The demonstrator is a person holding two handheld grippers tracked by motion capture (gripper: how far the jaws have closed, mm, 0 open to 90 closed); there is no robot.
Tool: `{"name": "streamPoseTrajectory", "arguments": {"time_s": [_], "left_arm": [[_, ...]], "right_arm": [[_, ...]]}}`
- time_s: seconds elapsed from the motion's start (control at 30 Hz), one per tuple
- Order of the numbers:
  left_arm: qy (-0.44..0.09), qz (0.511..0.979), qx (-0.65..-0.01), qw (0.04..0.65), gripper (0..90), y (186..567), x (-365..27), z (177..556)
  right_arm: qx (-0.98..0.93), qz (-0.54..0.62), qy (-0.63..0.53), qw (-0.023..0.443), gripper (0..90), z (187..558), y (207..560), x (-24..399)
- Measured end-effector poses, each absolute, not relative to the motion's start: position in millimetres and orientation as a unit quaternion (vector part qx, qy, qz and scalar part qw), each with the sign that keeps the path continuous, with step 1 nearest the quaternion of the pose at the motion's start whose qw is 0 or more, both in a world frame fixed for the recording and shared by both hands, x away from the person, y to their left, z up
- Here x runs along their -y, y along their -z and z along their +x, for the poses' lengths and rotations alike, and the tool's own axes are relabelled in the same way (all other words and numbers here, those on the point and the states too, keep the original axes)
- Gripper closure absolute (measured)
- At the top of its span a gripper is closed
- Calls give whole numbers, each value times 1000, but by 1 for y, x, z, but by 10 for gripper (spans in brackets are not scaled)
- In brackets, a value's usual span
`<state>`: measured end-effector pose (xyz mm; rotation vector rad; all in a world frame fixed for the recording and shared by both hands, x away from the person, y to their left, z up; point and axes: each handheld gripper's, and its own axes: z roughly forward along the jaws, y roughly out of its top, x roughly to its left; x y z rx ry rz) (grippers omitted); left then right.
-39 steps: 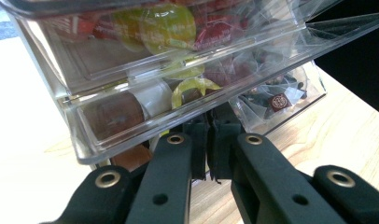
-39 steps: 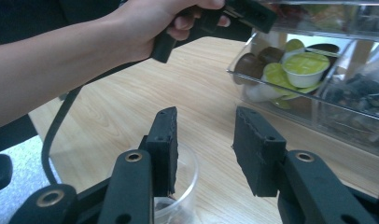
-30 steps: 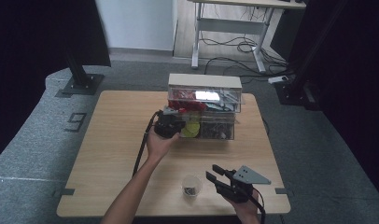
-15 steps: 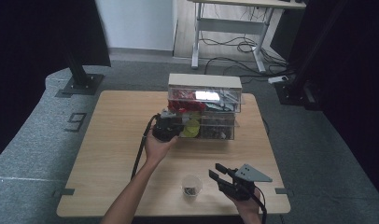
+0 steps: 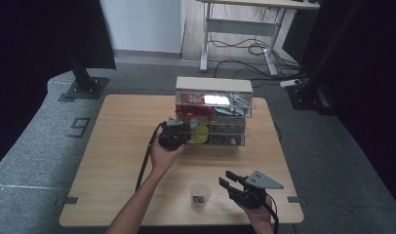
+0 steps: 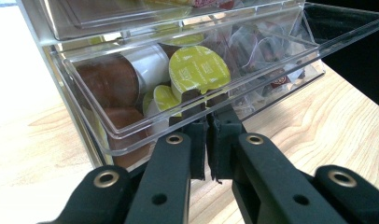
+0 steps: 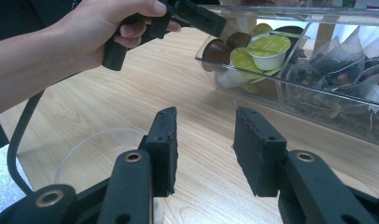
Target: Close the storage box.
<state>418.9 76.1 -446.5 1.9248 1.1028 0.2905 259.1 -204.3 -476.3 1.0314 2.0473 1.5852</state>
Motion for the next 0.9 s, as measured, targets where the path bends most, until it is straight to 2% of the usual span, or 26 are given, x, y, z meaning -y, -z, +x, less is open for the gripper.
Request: {"name": "streamPoseTrajectory", "arguments": {"time_s": [0.9], "left_arm": [[-109, 776, -455, 423, 861, 470, -84, 415]], "right_arm": [[-725, 371, -555, 169, 593, 263, 481, 206]]}}
